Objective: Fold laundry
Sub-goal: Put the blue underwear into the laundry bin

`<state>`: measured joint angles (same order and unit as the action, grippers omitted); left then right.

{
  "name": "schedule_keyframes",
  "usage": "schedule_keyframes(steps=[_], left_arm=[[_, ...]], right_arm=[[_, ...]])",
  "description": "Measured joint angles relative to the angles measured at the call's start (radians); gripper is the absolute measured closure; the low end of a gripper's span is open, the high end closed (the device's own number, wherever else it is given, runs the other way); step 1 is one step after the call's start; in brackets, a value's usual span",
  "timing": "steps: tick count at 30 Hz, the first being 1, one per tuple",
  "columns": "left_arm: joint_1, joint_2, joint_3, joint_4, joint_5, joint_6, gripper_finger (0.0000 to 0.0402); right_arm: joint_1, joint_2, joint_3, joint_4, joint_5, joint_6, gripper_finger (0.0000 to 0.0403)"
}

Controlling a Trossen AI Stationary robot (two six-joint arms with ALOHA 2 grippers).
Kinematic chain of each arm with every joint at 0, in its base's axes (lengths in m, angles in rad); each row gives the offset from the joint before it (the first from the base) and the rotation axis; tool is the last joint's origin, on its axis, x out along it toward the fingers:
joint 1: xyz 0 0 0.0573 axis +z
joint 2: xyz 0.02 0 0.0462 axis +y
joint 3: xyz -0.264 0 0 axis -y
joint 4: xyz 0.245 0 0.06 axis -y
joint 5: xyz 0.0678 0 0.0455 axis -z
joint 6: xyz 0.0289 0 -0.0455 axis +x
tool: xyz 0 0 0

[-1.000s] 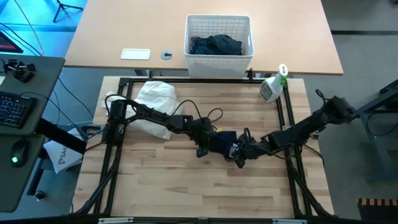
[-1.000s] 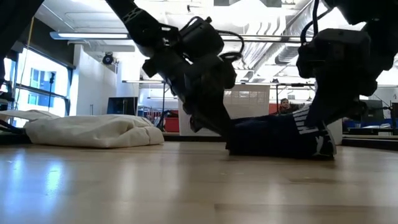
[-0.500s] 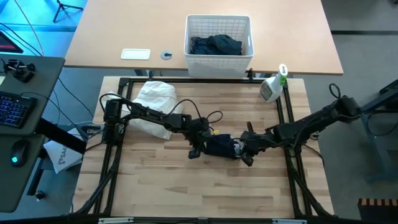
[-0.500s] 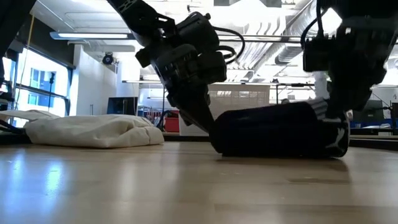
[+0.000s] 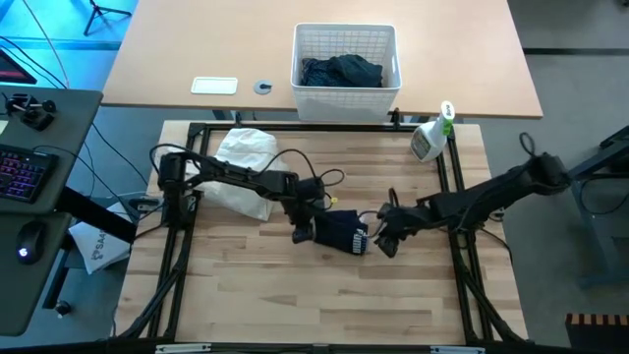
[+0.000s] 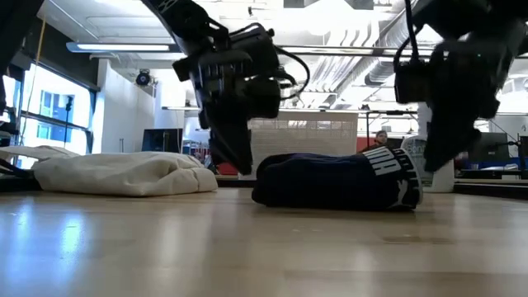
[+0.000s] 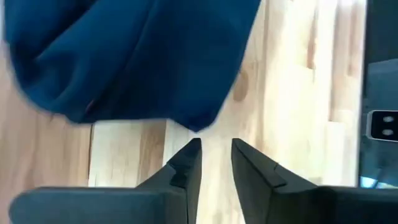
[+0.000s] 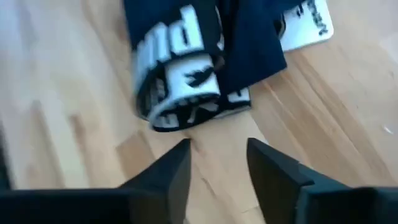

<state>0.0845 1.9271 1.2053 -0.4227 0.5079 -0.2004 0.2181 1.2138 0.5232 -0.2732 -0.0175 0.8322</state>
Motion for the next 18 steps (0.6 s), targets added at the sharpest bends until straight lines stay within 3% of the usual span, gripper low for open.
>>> schedule_keyframes(steps=[5, 9, 18], left_arm=[[0.019, -0.061, 0.0, -0.077, 0.002, -0.007, 0.0303], [0.034, -0.126, 0.0, -0.122, -0.004, -0.02, 0.0294], [-0.004, -0.269, 0.0, -0.207, -0.02, -0.059, 0.0293]], right_arm=[[-0.046, -0.126, 0.0, 0.009, 0.03, -0.022, 0.0216], [-0.079, -0.153, 0.0, 0.114, 0.048, -0.121, 0.019], [-0.207, 0.084, 0.002, 0.424, -0.049, -0.308, 0.0055]])
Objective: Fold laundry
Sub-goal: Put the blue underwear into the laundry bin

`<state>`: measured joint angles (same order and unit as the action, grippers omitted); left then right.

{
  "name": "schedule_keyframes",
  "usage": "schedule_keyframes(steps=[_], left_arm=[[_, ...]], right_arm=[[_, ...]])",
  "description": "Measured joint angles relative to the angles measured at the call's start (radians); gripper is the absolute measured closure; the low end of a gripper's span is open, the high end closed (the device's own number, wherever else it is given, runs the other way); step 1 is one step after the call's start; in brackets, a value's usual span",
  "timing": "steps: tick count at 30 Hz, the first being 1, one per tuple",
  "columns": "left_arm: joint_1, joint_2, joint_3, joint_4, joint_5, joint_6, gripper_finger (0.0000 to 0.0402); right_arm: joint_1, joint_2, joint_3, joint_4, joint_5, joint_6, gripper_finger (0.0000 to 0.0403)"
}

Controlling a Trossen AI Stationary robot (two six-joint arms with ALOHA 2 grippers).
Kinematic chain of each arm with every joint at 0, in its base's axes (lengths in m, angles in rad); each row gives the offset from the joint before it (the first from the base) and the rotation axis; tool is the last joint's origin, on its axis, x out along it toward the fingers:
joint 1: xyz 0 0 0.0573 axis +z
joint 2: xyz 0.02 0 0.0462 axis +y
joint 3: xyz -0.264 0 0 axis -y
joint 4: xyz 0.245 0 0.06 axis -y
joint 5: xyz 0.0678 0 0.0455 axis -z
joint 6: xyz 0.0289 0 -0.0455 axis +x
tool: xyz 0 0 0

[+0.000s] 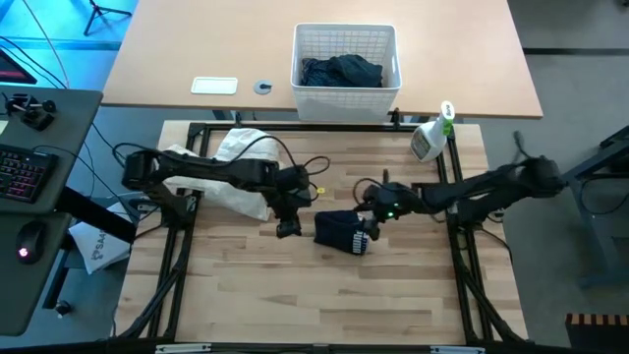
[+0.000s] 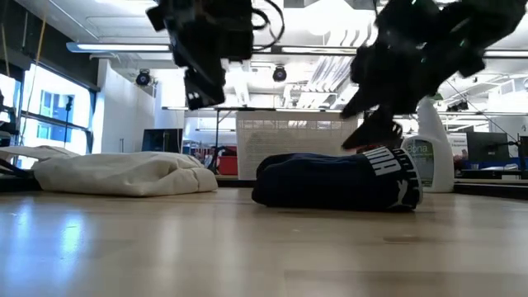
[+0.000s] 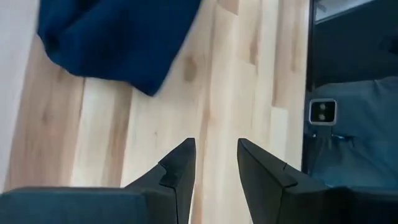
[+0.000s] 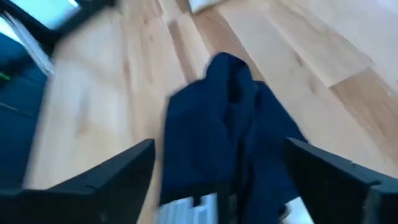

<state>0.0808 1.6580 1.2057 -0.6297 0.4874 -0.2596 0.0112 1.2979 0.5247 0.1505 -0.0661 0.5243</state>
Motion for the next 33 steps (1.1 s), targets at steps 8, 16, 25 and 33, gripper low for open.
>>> schedule_keyframes(steps=[8, 16, 25, 33], left_arm=[[-0.049, -0.043, 0.0, -0.161, -0.07, 0.063, 0.0293], [-0.05, -0.08, 0.0, -0.347, -0.112, 0.15, 0.0293], [0.009, -0.312, 0.0, -0.337, -0.337, 0.252, 0.0293], [0.081, -0.465, 0.0, -0.224, -0.423, 0.317, 0.0293]], right_arm=[[-0.005, 0.297, 0.0, 0.14, -0.039, -0.167, 0.0031], [0.001, 0.415, 0.068, 0.151, -0.052, -0.124, 0.02], [-0.105, 0.314, 0.308, -0.111, -0.121, 0.087, 0.0371], [-0.321, 0.235, 0.698, -0.45, -0.159, -0.045, 0.0395]])
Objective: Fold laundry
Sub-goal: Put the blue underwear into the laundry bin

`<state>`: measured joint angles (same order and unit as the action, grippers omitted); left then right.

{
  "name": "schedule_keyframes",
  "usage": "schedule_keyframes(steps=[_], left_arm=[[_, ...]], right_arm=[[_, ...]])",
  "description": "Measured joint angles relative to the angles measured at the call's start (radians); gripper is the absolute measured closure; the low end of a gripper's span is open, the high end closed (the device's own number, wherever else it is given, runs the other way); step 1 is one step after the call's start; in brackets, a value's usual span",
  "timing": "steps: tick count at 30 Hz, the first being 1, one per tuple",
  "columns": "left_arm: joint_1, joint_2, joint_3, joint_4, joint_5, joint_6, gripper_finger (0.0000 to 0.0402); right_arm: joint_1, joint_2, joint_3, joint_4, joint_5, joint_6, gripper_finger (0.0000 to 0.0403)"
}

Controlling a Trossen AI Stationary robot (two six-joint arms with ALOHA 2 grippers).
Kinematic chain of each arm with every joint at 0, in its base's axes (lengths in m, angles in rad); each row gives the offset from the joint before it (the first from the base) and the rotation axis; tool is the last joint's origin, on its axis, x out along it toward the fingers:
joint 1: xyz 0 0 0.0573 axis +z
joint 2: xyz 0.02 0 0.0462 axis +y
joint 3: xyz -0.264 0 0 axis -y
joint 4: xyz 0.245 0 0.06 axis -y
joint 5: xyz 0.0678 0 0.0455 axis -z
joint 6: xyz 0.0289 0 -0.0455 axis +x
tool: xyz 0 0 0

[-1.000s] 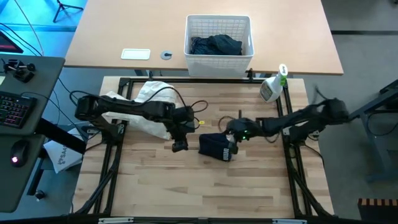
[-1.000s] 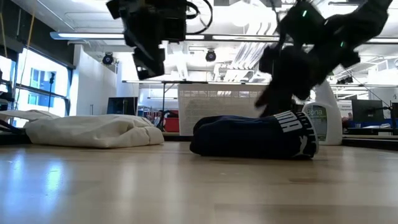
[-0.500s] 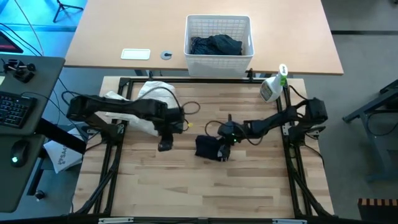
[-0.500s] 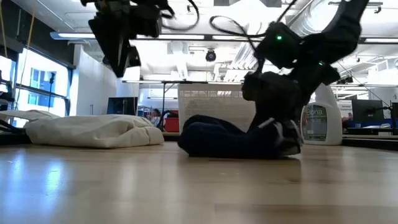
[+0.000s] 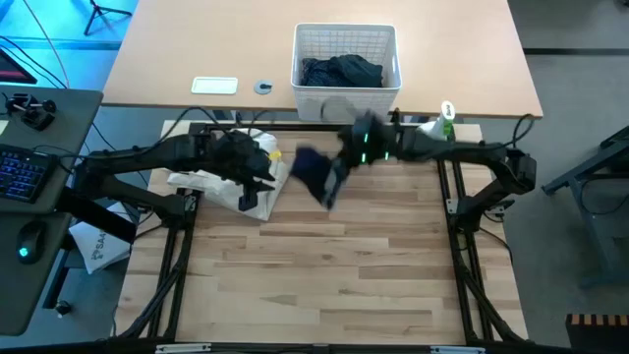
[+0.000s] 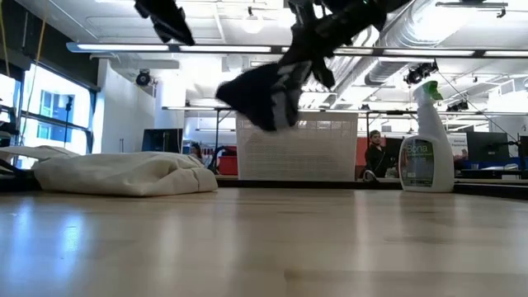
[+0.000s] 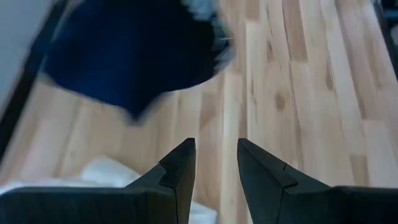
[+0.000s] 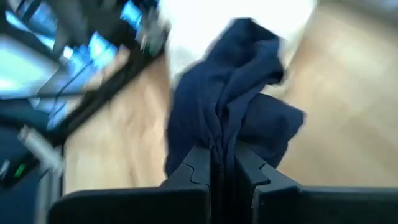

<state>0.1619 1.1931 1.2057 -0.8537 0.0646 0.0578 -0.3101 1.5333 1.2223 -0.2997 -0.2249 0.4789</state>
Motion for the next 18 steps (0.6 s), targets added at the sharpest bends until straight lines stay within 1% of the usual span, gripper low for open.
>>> schedule_keyframes(steps=[3, 5, 8, 13, 16, 18], left_arm=[[0.033, -0.032, 0.0, 0.063, -0.001, 0.015, 0.0293], [0.056, -0.048, 0.0, 0.113, -0.003, 0.018, 0.0293], [0.09, -0.061, 0.0, 0.185, -0.003, 0.017, 0.0293], [0.147, -0.063, 0.0, 0.27, -0.009, -0.001, 0.0293], [0.181, -0.063, 0.0, 0.312, -0.046, -0.012, 0.0293], [0.206, -0.062, 0.0, 0.34, -0.075, -0.034, 0.0293]], right_arm=[[-0.119, 0.0, 0.123, -0.021, 0.003, -0.042, 0.039], [-0.211, 0.0, 0.191, 0.0, 0.004, -0.059, 0.0391], [-0.352, 0.0, 0.255, 0.059, 0.006, -0.1, 0.0395], [-0.577, 0.012, 0.291, 0.218, -0.002, -0.121, 0.0395], [-0.69, 0.067, 0.289, 0.295, -0.046, -0.114, 0.0396], [-0.746, 0.134, 0.289, 0.359, -0.103, -0.079, 0.0396]])
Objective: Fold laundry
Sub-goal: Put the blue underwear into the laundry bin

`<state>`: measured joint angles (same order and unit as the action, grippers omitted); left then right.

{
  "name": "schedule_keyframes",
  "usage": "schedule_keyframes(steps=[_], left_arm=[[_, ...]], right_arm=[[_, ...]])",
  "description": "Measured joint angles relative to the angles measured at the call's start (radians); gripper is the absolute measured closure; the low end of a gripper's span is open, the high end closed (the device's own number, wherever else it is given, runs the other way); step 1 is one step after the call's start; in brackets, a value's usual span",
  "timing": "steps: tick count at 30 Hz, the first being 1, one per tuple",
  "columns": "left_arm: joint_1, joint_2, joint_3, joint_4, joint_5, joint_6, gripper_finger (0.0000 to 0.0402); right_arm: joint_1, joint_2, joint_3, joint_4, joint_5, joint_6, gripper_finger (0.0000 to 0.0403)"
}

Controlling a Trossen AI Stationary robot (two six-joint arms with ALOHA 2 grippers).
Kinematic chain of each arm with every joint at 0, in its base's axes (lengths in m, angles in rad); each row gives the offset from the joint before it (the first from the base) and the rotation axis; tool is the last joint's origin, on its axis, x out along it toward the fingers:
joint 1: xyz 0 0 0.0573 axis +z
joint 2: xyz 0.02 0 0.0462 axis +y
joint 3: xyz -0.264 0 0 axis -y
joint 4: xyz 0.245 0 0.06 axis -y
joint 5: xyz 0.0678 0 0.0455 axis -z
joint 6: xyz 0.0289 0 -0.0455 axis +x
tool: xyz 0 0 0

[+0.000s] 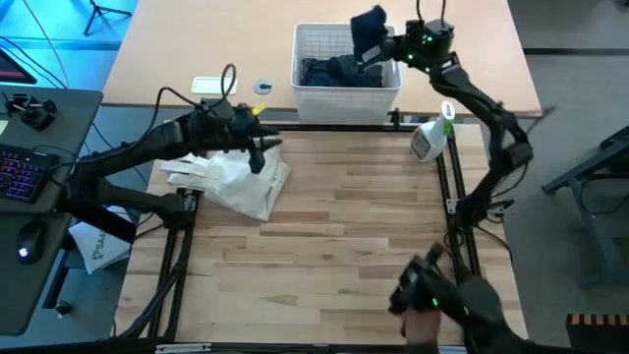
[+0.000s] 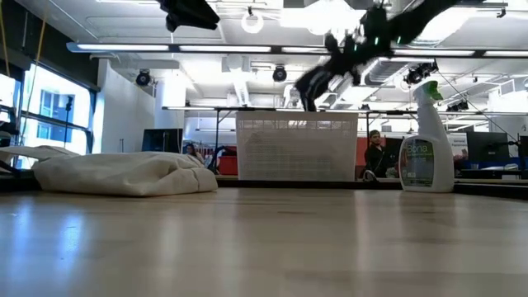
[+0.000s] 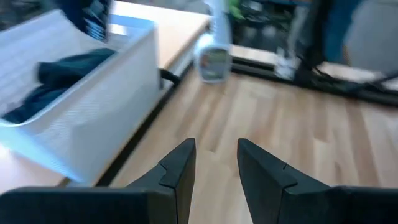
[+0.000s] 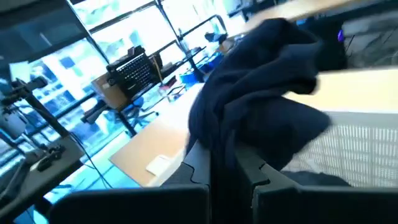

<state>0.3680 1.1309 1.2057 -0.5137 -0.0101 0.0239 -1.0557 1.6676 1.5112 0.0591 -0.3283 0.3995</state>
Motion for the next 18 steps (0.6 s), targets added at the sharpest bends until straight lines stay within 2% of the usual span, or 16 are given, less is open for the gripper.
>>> schedule_keyframes(steps=[3, 5, 10, 13, 18], left_arm=[[0.038, 0.0, 0.0, 0.022, -0.028, -0.023, 0.0293], [0.063, 0.0, 0.0, 0.029, -0.032, -0.031, 0.0293], [0.117, 0.002, 0.0, 0.046, -0.032, -0.085, 0.0293], [0.138, 0.002, 0.0, 0.046, -0.033, -0.128, 0.0293], [0.152, 0.002, 0.0, 0.047, -0.032, -0.171, 0.0293]], right_arm=[[-0.038, 0.125, -0.002, 0.099, -0.073, 0.045, 0.0396], [-0.039, 0.206, -0.001, 0.131, -0.076, 0.041, 0.0392], [-0.037, 0.387, 0.076, 0.095, -0.094, 0.016, 0.0356], [-0.038, 0.449, 0.136, 0.013, -0.103, -0.049, 0.0313], [-0.066, 0.465, 0.286, -0.22, -0.201, -0.205, 0.0216]])
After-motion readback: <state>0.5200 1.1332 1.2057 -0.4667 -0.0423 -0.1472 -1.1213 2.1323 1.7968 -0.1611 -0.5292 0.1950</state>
